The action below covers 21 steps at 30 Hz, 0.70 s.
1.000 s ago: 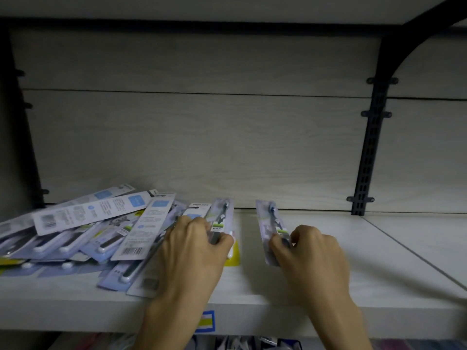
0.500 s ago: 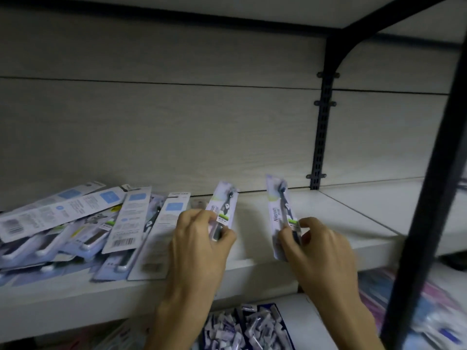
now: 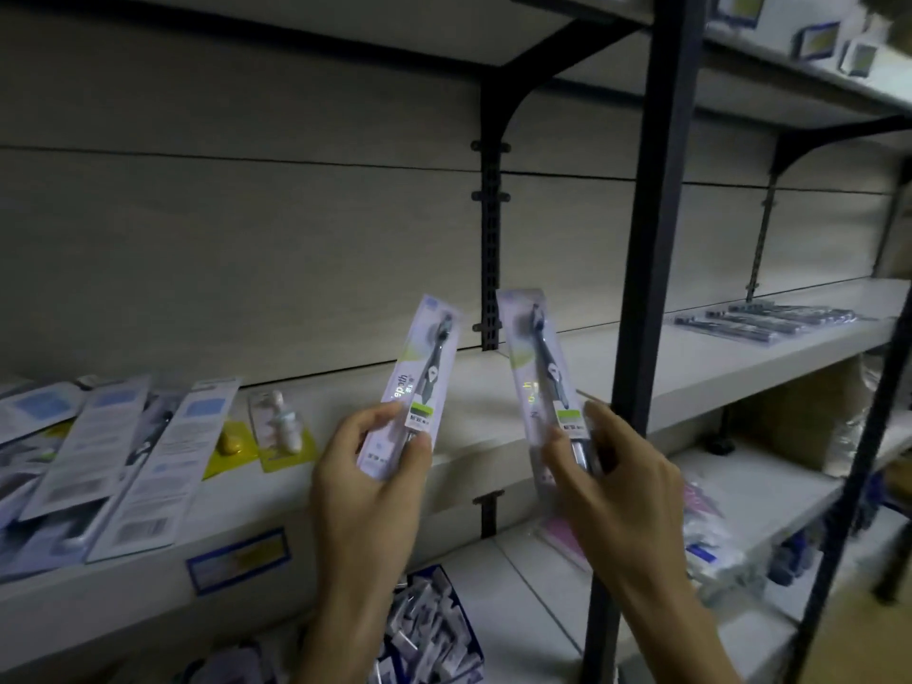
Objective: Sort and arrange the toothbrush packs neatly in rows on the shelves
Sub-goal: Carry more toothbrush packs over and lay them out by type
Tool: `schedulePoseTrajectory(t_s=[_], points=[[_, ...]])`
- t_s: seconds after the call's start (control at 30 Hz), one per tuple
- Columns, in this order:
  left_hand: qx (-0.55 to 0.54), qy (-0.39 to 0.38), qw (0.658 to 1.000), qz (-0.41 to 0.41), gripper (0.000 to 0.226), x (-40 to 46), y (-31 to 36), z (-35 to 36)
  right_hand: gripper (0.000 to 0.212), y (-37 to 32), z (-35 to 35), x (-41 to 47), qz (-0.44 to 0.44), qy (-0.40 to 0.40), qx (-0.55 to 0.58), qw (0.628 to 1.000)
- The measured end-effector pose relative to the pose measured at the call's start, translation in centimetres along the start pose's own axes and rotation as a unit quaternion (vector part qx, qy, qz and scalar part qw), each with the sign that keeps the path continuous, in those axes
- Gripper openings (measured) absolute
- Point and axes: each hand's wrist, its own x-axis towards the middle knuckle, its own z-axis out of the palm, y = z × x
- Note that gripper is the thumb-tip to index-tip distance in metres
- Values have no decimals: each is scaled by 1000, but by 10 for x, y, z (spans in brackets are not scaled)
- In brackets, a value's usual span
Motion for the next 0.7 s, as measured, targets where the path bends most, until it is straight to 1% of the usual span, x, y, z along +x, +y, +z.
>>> schedulePoseTrajectory(t_s=[0.07,0.1,0.13,0.2,0.23,0.3,0.33,0.43,0.5,0.57,0.63,0.7], points=[[-50,0,999,-18,25,-9,4,13,22,8,-13,3,-18,17,18,1000],[-71,1,997,-22,26,-14,6,21,19,12,-21,5,-24,24,26,999],[-87,1,996,-25,28,-19,8,30,22,17,-30,8,-26,29,35,999],[-107,0,994,-26,31,-32,15,49,36,26,-51,15,-33,42,46,997],[-115,1,993,-21,33,-39,19,60,36,31,-62,19,-39,45,49,997],[-124,3,992,-6,37,-54,28,82,24,46,-83,26,-44,42,52,997],[-126,1,992,0,38,-61,32,93,24,56,-93,29,-44,41,55,997],[-127,-11,992,2,46,-83,40,126,35,86,-120,38,-52,26,58,997],[-123,-14,992,5,52,-97,43,146,35,101,-138,43,-59,15,52,997],[-118,-16,993,19,49,-109,43,168,34,119,-156,49,-57,8,47,997],[-121,-30,992,23,43,-121,44,191,28,140,-174,56,-44,-6,47,998],[-128,-47,990,16,40,-131,43,212,23,157,-188,62,-25,-10,73,997]])
